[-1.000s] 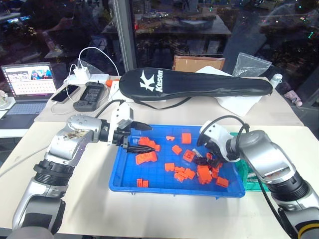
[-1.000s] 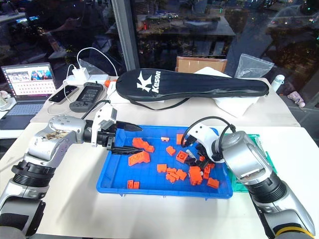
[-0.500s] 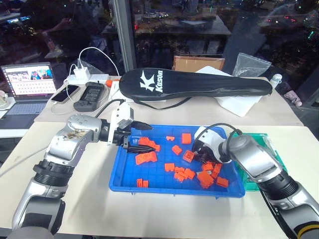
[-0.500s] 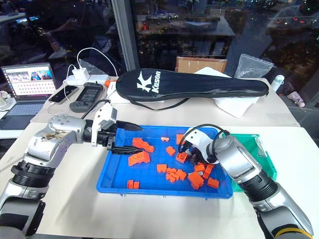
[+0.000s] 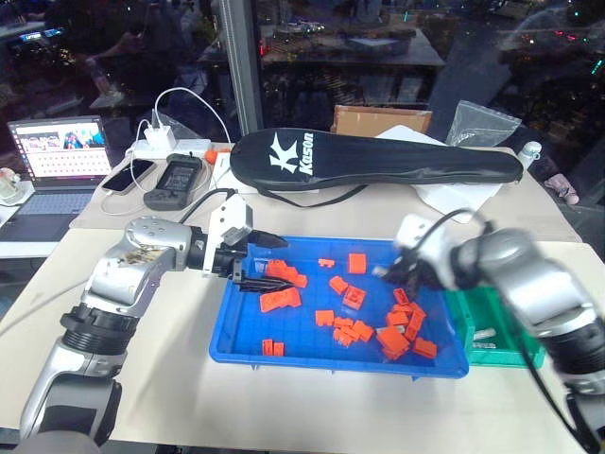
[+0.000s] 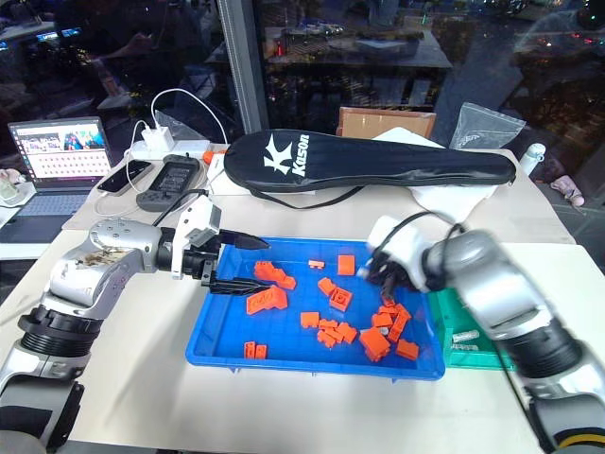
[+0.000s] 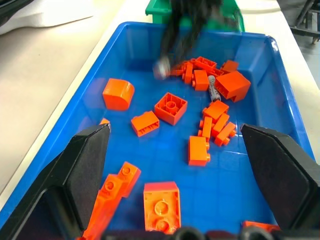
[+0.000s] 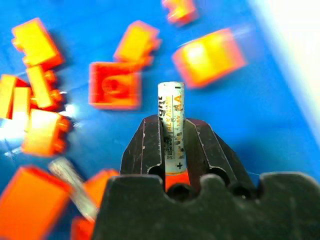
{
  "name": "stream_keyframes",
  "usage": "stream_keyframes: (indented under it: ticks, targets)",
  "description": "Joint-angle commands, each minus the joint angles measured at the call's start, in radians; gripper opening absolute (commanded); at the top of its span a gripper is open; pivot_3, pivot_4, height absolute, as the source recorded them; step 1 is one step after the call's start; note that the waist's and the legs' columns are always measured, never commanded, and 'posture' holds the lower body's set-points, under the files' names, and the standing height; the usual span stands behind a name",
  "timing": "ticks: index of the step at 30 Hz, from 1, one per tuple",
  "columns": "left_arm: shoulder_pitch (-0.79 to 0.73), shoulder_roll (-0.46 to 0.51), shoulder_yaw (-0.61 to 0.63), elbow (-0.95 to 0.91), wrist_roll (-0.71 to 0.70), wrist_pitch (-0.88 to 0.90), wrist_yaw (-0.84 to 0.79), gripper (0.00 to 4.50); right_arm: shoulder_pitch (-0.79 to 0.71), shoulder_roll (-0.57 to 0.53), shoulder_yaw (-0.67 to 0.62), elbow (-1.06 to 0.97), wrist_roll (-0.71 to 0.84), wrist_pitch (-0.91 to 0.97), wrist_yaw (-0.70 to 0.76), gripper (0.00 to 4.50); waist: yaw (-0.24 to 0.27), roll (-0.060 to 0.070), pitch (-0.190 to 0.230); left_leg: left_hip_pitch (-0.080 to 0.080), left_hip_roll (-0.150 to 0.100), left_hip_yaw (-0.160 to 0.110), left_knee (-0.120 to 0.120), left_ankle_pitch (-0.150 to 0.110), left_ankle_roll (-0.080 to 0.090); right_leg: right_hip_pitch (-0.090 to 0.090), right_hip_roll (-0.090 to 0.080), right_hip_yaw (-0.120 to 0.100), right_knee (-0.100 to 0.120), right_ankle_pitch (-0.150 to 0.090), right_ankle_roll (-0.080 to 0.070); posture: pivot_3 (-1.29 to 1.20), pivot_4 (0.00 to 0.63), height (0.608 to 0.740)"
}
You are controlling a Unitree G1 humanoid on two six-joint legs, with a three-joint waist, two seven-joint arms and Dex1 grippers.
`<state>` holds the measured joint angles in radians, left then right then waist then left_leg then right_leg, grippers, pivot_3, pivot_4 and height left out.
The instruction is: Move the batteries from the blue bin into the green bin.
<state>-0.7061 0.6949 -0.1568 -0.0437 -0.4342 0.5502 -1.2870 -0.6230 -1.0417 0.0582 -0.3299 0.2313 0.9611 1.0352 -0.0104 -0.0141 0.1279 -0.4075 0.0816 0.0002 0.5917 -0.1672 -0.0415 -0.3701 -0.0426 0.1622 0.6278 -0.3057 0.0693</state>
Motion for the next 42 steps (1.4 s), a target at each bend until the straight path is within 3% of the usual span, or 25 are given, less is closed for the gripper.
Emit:
stream_keyframes:
  ticks: [1, 5, 14, 16, 17, 24, 29, 30, 34, 42]
  targets:
    - [-0.046, -0.022, -0.002, 0.011, -0.01, -0.016, -0.022, 4.5, 0.125, -0.084, -0.179, -0.038, 0.06, 0.002, 0.041, 0.27, -0.002, 0.0, 0.0, 0.001, 0.0, 0.0, 0.0, 0.0, 0.0, 0.001, 0.0, 0.0, -0.001, 0.0, 0.0, 0.0, 0.15, 0.731]
    - [-0.079, -0.044, -0.01, 0.035, -0.015, -0.009, -0.049, 4.5, 0.275, -0.148, -0.301, -0.039, 0.098, 0.037, 0.07, 0.27, -0.009, 0.0, 0.0, 0.001, 0.0, 0.0, 0.0, 0.0, 0.0, 0.001, 0.0, 0.0, -0.001, 0.0, 0.0, 0.0, 0.15, 0.731]
    - [-0.15, -0.078, 0.008, 0.071, -0.048, 0.016, -0.081, 4.5, 0.447, -0.11, -0.315, 0.007, 0.076, 0.048, -0.061, 0.27, -0.016, 0.0, 0.0, 0.001, 0.0, 0.0, 0.001, 0.0, 0.0, 0.001, 0.0, 0.001, 0.0, 0.0, 0.001, 0.0, 0.15, 0.731]
    - [-0.159, -0.081, 0.009, 0.073, -0.053, 0.018, -0.079, 4.5, 0.457, -0.112, -0.299, 0.013, 0.071, 0.042, -0.077, 1.28, -0.016, 0.001, 0.0, 0.001, 0.0, 0.0, 0.001, 0.0, 0.0, 0.001, 0.0, 0.001, 0.0, 0.0, 0.001, 0.0, 0.15, 0.731]
    - [-0.16, -0.081, 0.009, 0.073, -0.055, 0.02, -0.079, 4.5, 0.457, -0.115, -0.293, 0.014, 0.071, 0.039, -0.084, 1.44, -0.016, 0.001, 0.0, 0.001, 0.0, 0.0, 0.001, 0.0, 0.0, 0.001, 0.0, 0.001, 0.0, 0.0, 0.001, 0.0, 0.15, 0.731]
    - [-0.143, -0.081, 0.013, 0.076, -0.049, 0.009, -0.07, 4.5, 0.343, -0.192, -0.279, -0.035, 0.126, 0.062, -0.056, 3.84, -0.017, 0.002, 0.0, 0.001, 0.0, 0.0, 0.001, 0.0, 0.0, 0.001, 0.0, 0.001, 0.0, 0.0, 0.001, 0.0, 0.15, 0.731]
    - [-0.119, -0.076, 0.005, 0.068, -0.037, -0.006, -0.069, 4.5, 0.212, -0.174, -0.185, -0.186, 0.272, 0.184, -0.014, 3.84, -0.029, 0.002, 0.0, 0.002, 0.0, -0.001, -0.001, 0.0, 0.0, 0.002, 0.0, 0.001, 0.0, -0.001, 0.001, 0.0, 0.15, 0.731]
    - [-0.114, -0.071, 0.001, 0.066, -0.03, -0.011, -0.069, 4.5, 0.185, -0.157, -0.115, -0.214, 0.256, 0.207, -0.045, 3.84, -0.03, 0.002, 0.0, 0.002, 0.0, -0.001, -0.001, 0.0, 0.0, 0.002, 0.0, 0.0, 0.0, -0.001, 0.001, 0.0, 0.15, 0.731]
    - [-0.098, -0.057, -0.004, 0.056, -0.02, -0.014, -0.066, 4.5, 0.112, 0.005, -0.003, -0.268, 0.28, 0.394, -0.185, 3.84, -0.031, 0.0, 0.0, 0.001, 0.0, -0.001, 0.0, 0.0, 0.0, 0.001, 0.0, 0.001, 0.0, -0.001, 0.001, 0.0, 0.15, 0.731]
    - [-0.072, -0.035, 0.002, 0.043, -0.011, -0.018, -0.061, 4.5, 0.143, 0.144, 0.066, -0.402, 0.324, 0.592, -0.317, 3.84, -0.018, 0.0, -0.001, 0.0, 0.0, -0.001, 0.0, 0.0, 0.0, 0.0, 0.0, 0.0, 0.001, 0.001, -0.003, 0.0, 0.15, 0.731]
